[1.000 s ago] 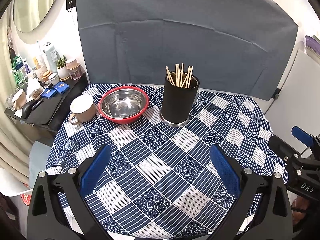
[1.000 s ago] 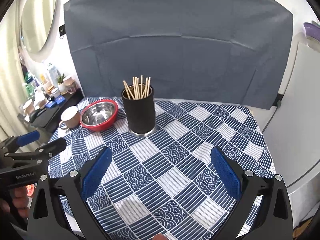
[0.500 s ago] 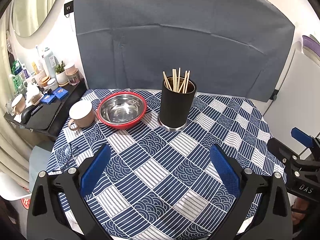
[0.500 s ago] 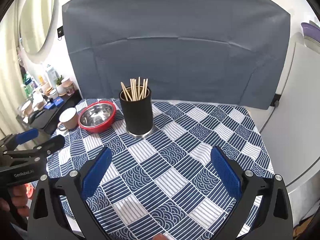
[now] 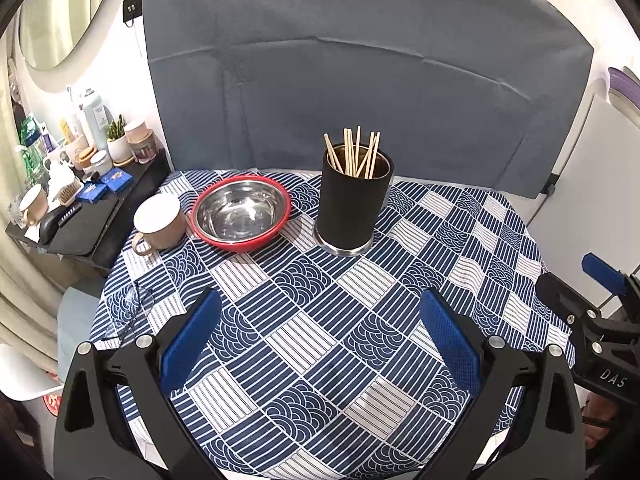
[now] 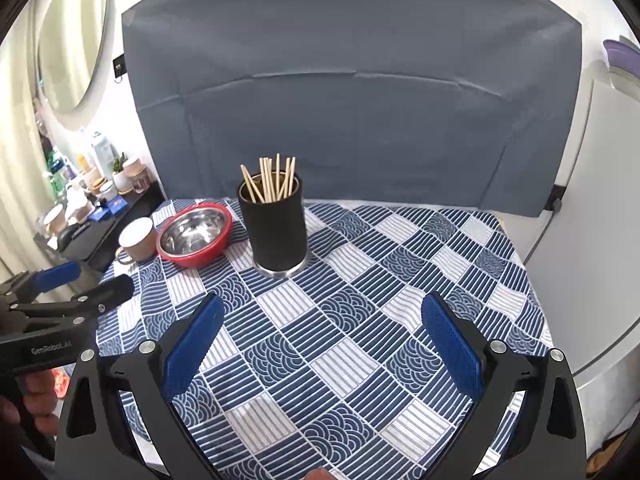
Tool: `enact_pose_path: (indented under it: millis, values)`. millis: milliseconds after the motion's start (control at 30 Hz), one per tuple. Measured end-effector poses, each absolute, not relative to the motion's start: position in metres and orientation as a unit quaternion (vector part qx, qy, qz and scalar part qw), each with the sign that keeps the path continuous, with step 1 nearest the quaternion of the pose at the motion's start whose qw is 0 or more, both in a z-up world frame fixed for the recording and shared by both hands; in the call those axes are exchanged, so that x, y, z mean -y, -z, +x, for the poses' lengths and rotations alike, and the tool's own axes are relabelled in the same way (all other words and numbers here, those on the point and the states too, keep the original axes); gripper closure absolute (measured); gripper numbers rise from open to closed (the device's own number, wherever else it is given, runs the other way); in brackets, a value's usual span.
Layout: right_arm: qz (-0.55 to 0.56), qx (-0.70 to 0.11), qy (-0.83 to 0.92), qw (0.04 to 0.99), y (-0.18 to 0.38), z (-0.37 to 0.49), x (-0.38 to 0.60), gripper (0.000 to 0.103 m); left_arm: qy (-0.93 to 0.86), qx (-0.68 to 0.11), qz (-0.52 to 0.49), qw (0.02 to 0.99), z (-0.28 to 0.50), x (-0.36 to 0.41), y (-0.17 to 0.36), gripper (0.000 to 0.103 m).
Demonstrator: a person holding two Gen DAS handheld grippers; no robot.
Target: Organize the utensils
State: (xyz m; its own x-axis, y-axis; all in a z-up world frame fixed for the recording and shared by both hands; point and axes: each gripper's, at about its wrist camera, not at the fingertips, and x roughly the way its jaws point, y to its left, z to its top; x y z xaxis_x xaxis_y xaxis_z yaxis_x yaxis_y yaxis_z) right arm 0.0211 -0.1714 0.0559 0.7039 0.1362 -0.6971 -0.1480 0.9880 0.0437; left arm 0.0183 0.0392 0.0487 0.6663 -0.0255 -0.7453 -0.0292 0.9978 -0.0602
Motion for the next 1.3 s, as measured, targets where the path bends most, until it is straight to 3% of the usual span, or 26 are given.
enact_pose_path:
  millis: [1300]
  values:
    - [-0.009,-0.38,-0.064,0.923,-0.0524,0.022,0.176,0.008,0.015,-0.417,-0.012,0.909,0.0196,-0.0351,-0.0426,0.006]
